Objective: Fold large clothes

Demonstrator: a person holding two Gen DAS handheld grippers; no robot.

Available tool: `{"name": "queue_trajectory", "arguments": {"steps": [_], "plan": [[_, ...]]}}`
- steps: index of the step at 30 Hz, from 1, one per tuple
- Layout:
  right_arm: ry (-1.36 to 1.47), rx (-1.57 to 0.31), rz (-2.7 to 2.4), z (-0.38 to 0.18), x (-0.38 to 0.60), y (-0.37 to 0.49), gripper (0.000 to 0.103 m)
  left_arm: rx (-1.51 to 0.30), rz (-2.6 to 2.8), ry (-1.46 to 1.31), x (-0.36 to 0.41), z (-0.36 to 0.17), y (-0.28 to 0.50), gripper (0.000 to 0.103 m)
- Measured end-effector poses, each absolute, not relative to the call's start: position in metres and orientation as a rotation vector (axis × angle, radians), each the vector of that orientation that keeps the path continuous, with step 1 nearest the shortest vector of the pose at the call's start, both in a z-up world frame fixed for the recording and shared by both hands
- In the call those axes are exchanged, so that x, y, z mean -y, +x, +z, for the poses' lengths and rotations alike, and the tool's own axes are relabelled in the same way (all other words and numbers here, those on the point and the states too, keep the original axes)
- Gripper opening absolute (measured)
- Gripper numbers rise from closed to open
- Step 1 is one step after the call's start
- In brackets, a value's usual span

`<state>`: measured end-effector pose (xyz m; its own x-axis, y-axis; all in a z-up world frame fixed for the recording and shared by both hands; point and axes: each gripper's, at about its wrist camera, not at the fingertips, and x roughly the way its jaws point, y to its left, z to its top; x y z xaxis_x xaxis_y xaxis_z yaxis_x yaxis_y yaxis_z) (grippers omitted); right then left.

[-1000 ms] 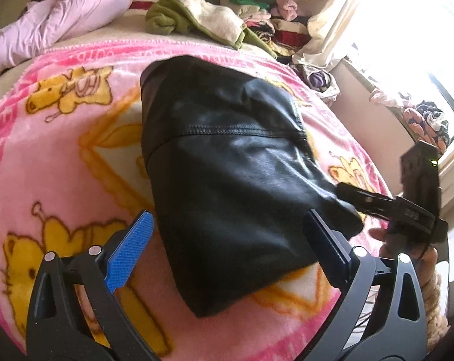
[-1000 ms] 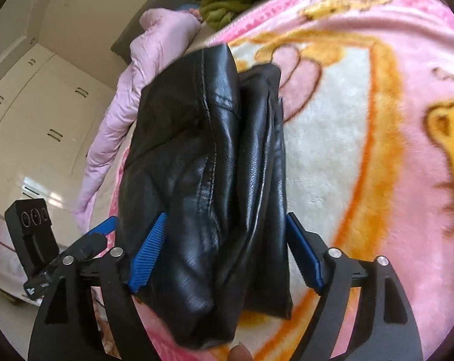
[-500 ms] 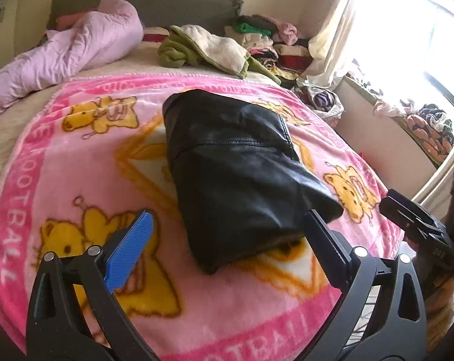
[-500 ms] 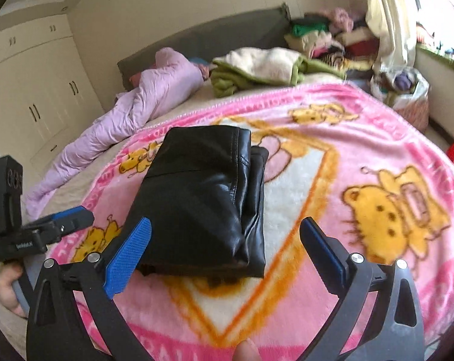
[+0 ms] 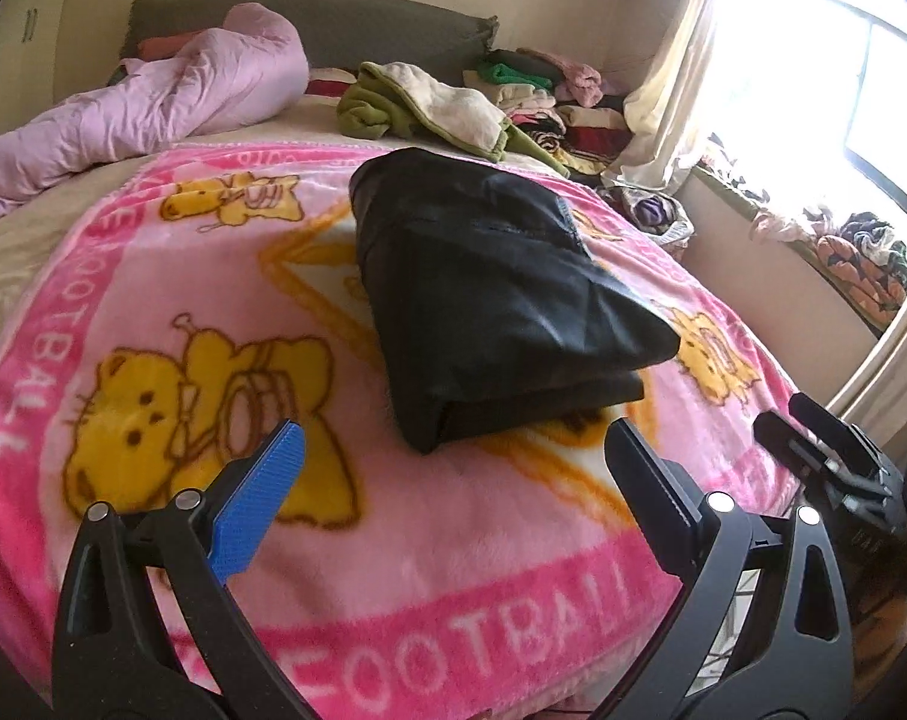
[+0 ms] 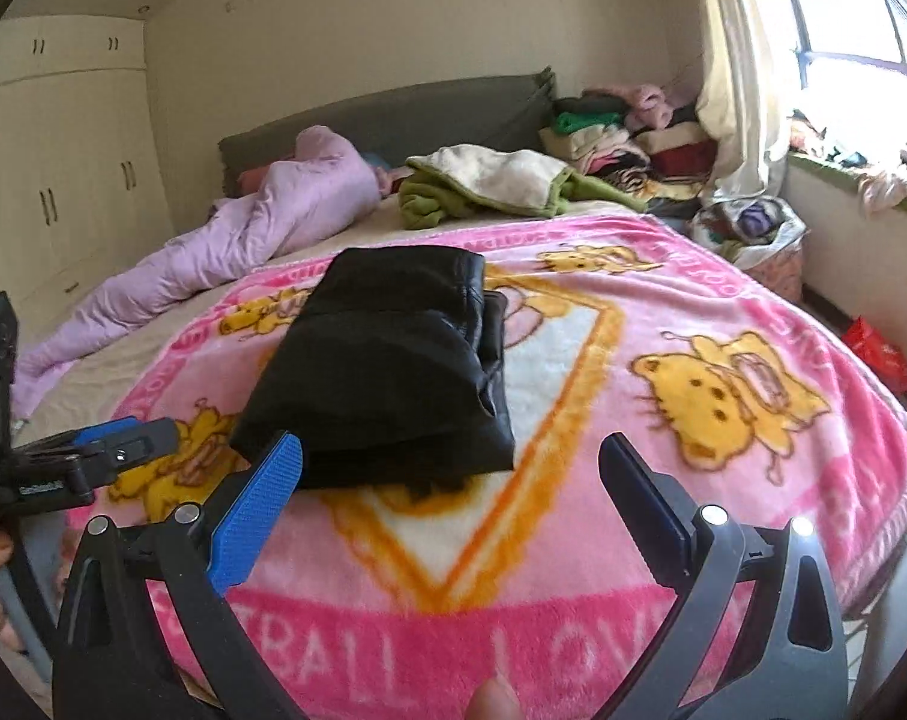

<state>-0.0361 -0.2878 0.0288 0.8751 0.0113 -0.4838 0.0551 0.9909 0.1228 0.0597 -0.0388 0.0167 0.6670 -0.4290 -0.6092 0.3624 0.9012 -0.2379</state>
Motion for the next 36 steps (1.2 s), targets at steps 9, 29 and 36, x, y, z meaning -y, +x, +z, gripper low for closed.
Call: {"name": "queue_trajectory", "arguments": {"steps": [9,29,36], "plan": [[0.104,-0.578,0.021,0.007,0.275,-0.039,0.099,-0.723,-0.398,-0.080,0.035,0.005,0.047,0.094],[0.104,-0.605,0.036,-0.002,0.272,-0.043,0.099,-0.728,-0.368,-0.060,0.033,0.005,0.040,0.094],[0.102,-0.606,0.045,0.000,0.271,-0.044,0.099,-0.725,-0.358,-0.052,0.032,0.007,0.039,0.094]]}}
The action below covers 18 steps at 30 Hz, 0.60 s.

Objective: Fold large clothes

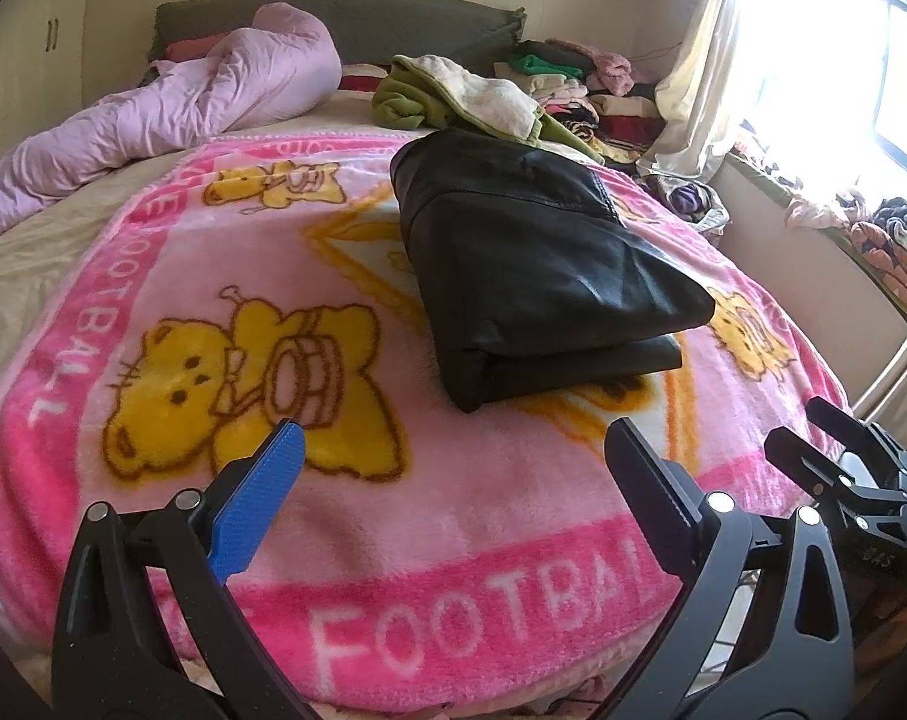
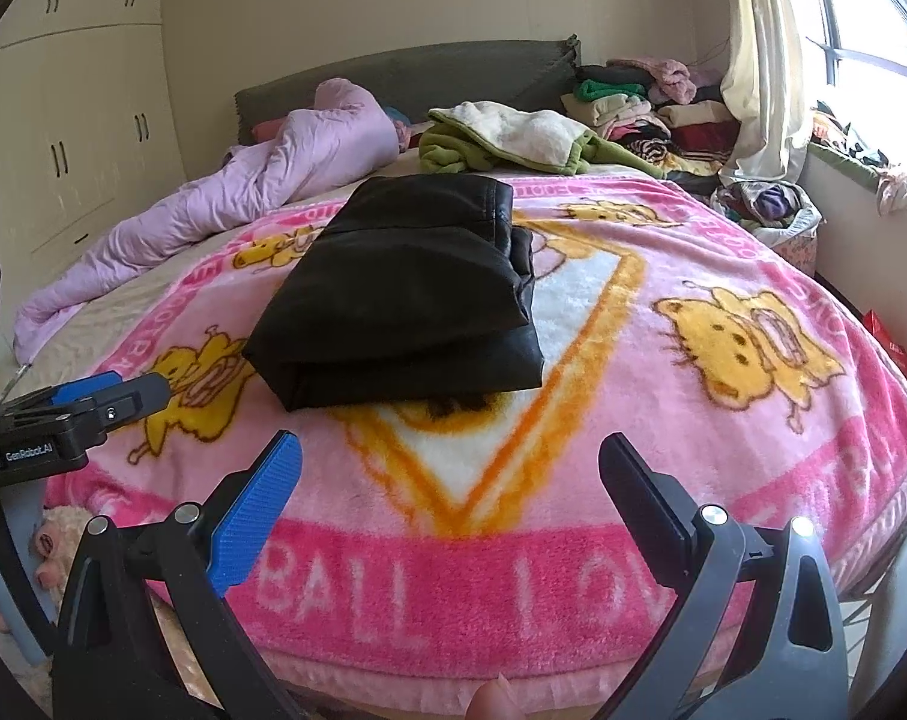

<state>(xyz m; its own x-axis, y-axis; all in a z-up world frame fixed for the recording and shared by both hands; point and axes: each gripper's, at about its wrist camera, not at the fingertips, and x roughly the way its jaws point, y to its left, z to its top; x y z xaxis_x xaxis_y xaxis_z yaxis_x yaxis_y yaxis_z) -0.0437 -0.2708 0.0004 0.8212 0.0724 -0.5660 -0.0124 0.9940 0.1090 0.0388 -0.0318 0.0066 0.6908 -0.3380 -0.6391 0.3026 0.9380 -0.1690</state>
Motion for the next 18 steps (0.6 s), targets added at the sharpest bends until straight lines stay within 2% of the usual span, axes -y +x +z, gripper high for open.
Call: {"name": "queue_trajectory", "arguments": {"steps": [18], "plan": [[0.090,-0.601,0.037,0.0024,0.2711,-0.0441,0.099,-0.725,-0.337,-0.034,0.0311,0.0067,0.0406,0.094]]}}
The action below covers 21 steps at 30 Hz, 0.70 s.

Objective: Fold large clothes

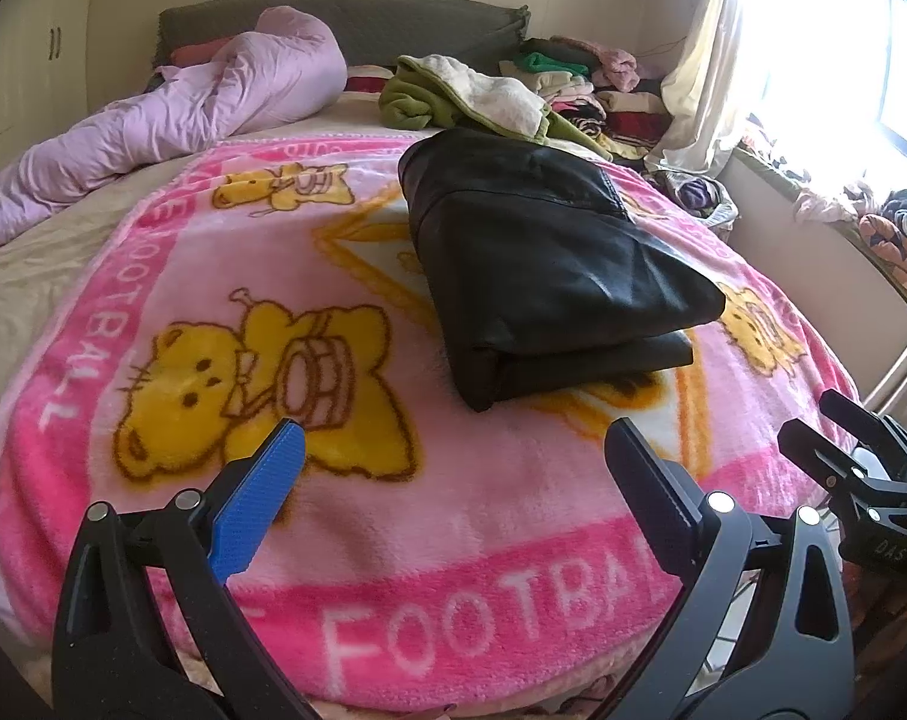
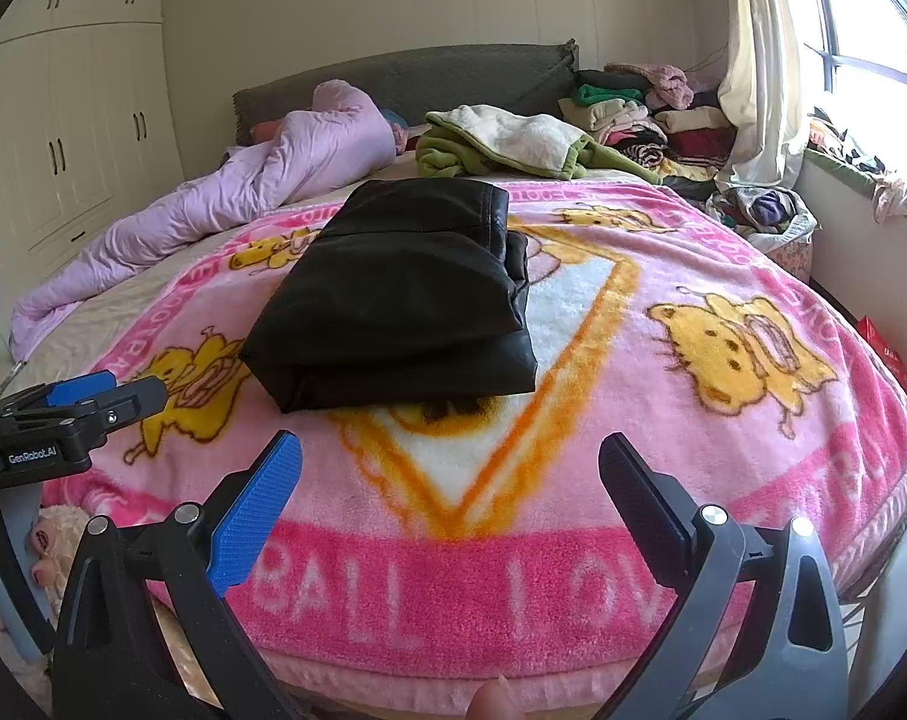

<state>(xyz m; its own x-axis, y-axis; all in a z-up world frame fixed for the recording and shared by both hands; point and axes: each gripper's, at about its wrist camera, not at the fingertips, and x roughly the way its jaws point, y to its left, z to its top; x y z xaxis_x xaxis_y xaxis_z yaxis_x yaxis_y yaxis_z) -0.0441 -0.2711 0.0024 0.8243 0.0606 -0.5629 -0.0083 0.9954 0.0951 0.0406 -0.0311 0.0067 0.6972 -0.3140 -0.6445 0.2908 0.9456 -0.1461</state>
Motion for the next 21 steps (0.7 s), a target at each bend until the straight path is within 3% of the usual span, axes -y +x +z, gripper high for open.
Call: {"name": "queue_trajectory", "arguments": {"steps": [21], "plan": [[0.084,-0.599,0.032,0.0025,0.2720,-0.0447,0.099,-0.723,-0.329,-0.024,0.0274,0.0069,0.0417,0.094]]}}
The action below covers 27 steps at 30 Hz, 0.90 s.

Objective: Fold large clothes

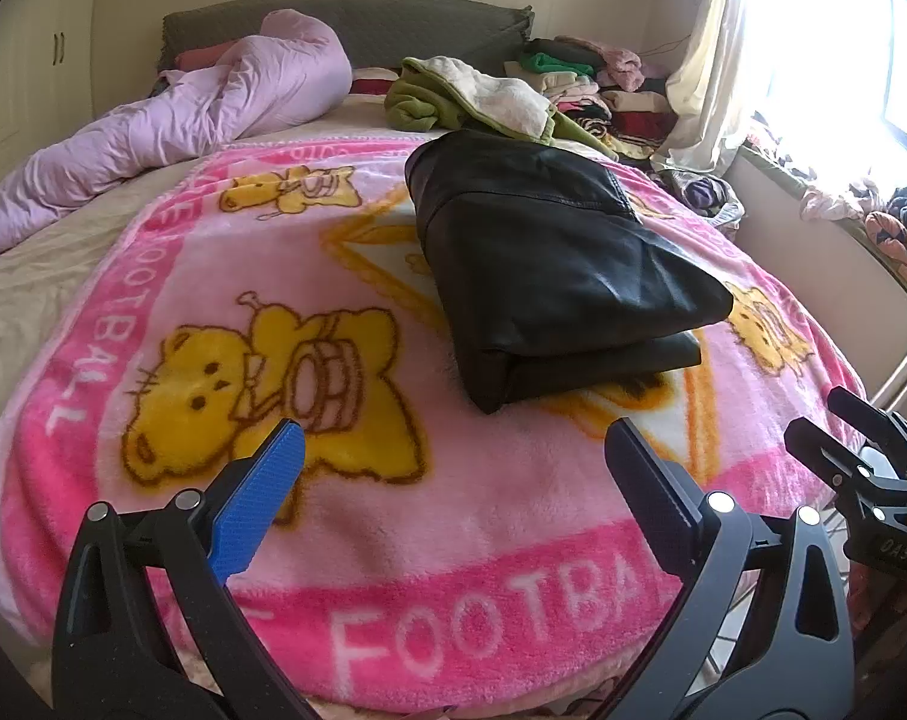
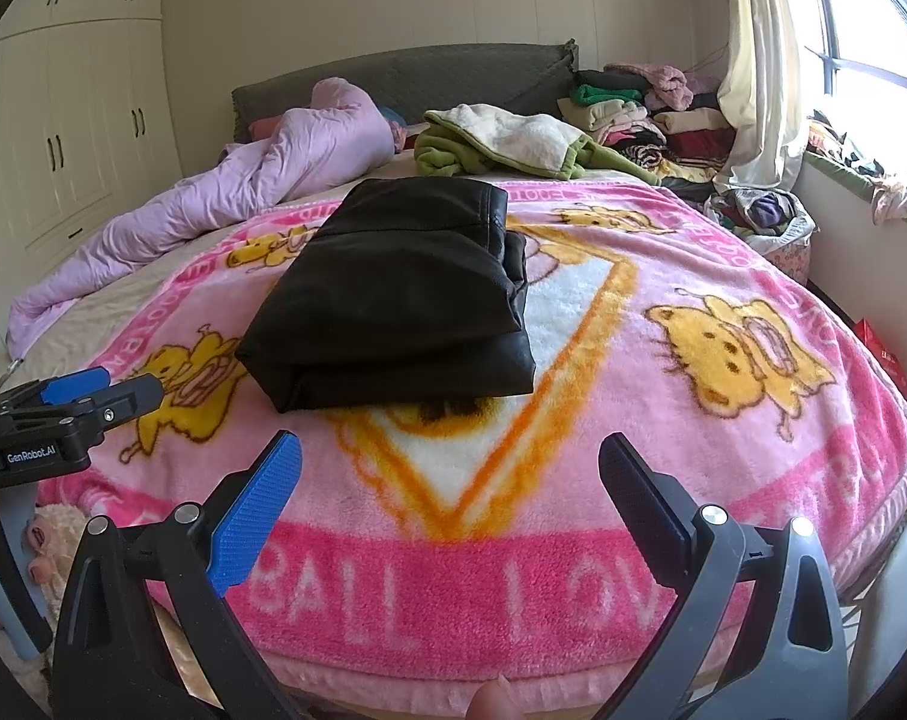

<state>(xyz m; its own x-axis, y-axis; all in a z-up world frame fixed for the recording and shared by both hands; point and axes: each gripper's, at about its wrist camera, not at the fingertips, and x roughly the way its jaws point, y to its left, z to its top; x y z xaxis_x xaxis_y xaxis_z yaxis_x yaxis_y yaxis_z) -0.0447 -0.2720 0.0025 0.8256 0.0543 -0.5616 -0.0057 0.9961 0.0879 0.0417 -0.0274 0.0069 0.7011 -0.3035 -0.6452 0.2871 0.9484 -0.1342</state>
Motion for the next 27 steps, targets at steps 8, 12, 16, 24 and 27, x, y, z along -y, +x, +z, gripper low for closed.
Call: {"name": "queue_trajectory", "arguments": {"steps": [8,12,16,24,27], "plan": [[0.081,-0.602,0.028,0.002,0.272,-0.044,0.099,-0.722,-0.329,-0.023,0.027,0.007,0.041,0.094],[0.079,-0.602,0.029,0.002,0.272,-0.044,0.099,-0.722,-0.324,-0.019,0.029,0.007,0.041,0.094],[0.078,-0.601,0.028,0.002,0.271,-0.045,0.099,-0.730,-0.305,-0.005,0.027,0.005,0.042,0.094],[0.092,-0.597,-0.015,0.000,0.278,-0.048,0.099,-0.760,-0.273,0.012,0.024,-0.001,0.044,0.094],[0.117,-0.583,-0.074,0.000,0.293,-0.052,0.099,-0.776,-0.240,-0.002,0.002,-0.002,0.054,0.094]]}}
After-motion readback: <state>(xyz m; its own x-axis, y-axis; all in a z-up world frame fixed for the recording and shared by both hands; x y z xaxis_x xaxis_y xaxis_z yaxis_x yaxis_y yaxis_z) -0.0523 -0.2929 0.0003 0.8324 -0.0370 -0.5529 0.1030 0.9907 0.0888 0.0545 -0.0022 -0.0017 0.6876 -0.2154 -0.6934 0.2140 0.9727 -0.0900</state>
